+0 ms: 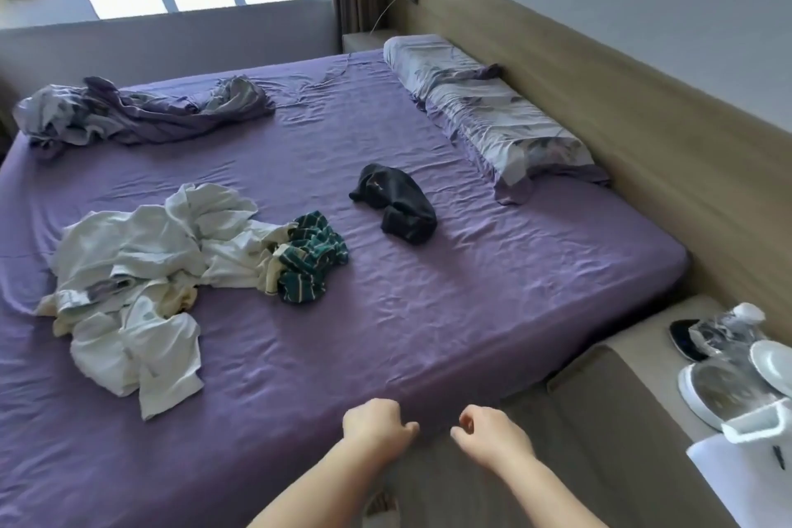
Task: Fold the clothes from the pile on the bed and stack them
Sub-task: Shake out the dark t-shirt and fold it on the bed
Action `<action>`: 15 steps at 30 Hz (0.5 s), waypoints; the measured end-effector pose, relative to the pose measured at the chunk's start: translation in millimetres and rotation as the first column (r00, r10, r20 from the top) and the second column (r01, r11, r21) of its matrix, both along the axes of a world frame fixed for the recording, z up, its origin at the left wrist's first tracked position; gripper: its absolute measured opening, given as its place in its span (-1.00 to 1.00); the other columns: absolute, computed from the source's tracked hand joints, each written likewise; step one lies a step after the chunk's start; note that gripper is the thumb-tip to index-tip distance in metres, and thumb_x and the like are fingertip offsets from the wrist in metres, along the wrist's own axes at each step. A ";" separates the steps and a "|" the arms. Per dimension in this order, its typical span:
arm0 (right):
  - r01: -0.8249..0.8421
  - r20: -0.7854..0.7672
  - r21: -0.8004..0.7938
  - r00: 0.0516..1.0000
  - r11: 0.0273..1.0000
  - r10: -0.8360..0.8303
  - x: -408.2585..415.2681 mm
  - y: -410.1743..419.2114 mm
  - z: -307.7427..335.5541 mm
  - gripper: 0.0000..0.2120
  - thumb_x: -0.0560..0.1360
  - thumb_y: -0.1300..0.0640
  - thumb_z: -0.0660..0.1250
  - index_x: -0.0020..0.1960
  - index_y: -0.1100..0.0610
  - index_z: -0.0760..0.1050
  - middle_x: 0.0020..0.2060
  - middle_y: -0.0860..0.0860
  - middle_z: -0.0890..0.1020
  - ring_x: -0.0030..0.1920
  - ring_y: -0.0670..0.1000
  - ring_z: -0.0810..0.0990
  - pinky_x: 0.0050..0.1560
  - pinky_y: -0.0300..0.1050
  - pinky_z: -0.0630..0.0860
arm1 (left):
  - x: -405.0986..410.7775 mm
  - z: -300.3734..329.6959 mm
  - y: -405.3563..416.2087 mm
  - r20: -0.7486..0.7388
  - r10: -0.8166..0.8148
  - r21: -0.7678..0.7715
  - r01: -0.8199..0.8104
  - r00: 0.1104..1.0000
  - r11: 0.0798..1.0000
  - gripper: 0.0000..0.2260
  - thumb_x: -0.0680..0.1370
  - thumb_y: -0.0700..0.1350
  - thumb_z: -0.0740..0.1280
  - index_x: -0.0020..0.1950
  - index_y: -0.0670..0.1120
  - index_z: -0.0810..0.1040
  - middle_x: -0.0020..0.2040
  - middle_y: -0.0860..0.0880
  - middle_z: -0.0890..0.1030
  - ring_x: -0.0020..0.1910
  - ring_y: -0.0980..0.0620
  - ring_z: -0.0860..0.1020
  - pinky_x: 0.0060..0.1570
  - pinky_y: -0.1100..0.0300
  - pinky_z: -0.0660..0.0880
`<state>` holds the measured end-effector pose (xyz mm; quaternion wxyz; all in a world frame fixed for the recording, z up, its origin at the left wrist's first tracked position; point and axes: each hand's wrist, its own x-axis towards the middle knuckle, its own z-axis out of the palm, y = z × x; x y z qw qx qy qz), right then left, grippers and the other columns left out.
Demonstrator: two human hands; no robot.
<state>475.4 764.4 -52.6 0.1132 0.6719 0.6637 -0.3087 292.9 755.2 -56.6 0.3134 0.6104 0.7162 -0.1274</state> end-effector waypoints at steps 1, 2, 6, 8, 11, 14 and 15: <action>0.005 0.001 0.005 1.000 1.000 -0.005 -3.8 11.7 1.0 -0.72 0.46 -0.15 0.18 0.04 -0.04 0.48 0.09 -0.08 0.58 0.11 0.00 0.54 -0.02 -0.17 0.42 | -5.3 -1.1 12.0 -0.001 -0.002 0.004 0.002 1.000 1.000 -0.62 0.44 0.23 0.17 -0.04 -0.02 0.56 0.02 0.01 0.63 0.06 -0.05 0.58 -0.07 0.14 0.42; 0.012 0.001 0.011 1.000 1.000 -0.012 -7.4 22.0 1.5 -0.73 0.45 -0.15 0.17 0.04 -0.04 0.48 0.09 -0.09 0.58 0.11 -0.01 0.54 -0.03 -0.17 0.42 | -10.4 -2.4 23.1 -0.008 -0.007 0.009 0.007 1.000 1.000 -0.62 0.44 0.23 0.17 -0.03 -0.03 0.57 0.04 0.00 0.63 0.07 -0.05 0.58 -0.05 0.14 0.43; 0.009 0.014 0.019 1.000 1.000 -0.010 -20.8 52.2 0.9 -0.72 0.46 -0.13 0.17 0.08 -0.04 0.48 0.11 -0.09 0.58 0.14 -0.01 0.53 0.02 -0.17 0.42 | -25.9 -5.4 58.8 -0.023 -0.024 0.020 0.025 0.999 0.999 -0.59 0.46 0.24 0.16 0.02 -0.04 0.58 0.07 0.00 0.63 0.10 -0.05 0.57 -0.02 0.15 0.44; -0.004 0.027 0.009 1.000 1.000 0.003 -27.2 63.3 0.9 -0.73 0.46 -0.12 0.17 0.06 -0.03 0.49 0.11 -0.09 0.58 0.14 -0.01 0.54 0.02 -0.17 0.43 | -32.2 -6.2 70.3 -0.020 -0.019 0.016 0.019 1.000 1.000 -0.58 0.46 0.24 0.16 0.01 -0.04 0.58 0.06 0.00 0.63 0.09 -0.05 0.57 -0.04 0.15 0.44; -0.024 0.027 0.004 0.999 1.000 0.024 -36.3 83.0 2.7 -0.73 0.46 -0.13 0.17 0.05 -0.03 0.49 0.11 -0.08 0.58 0.13 0.00 0.54 0.02 -0.16 0.44 | -41.3 -8.0 83.5 -0.022 0.011 0.005 -0.011 1.000 1.000 -0.57 0.47 0.26 0.16 0.02 -0.03 0.58 0.07 0.01 0.62 0.11 -0.04 0.57 -0.03 0.15 0.43; -0.061 0.008 0.005 0.998 0.998 0.061 -44.8 106.3 2.2 -0.71 0.46 -0.14 0.17 0.06 -0.01 0.49 0.11 -0.06 0.59 0.13 0.01 0.54 0.04 -0.14 0.45 | -49.3 -8.8 97.1 -0.026 0.046 -0.013 -0.047 0.999 0.999 -0.59 0.47 0.25 0.16 0.01 -0.03 0.58 0.07 0.00 0.62 0.11 -0.05 0.56 -0.06 0.15 0.41; -0.073 0.000 0.004 0.997 0.997 0.073 -46.9 113.8 1.0 -0.71 0.46 -0.14 0.17 0.06 -0.01 0.49 0.11 -0.06 0.59 0.13 0.02 0.54 0.05 -0.14 0.44 | -50.8 -9.3 101.6 -0.030 0.057 -0.021 -0.058 0.998 0.998 -0.59 0.47 0.24 0.16 0.00 -0.03 0.58 0.07 0.00 0.62 0.10 -0.05 0.57 -0.07 0.15 0.41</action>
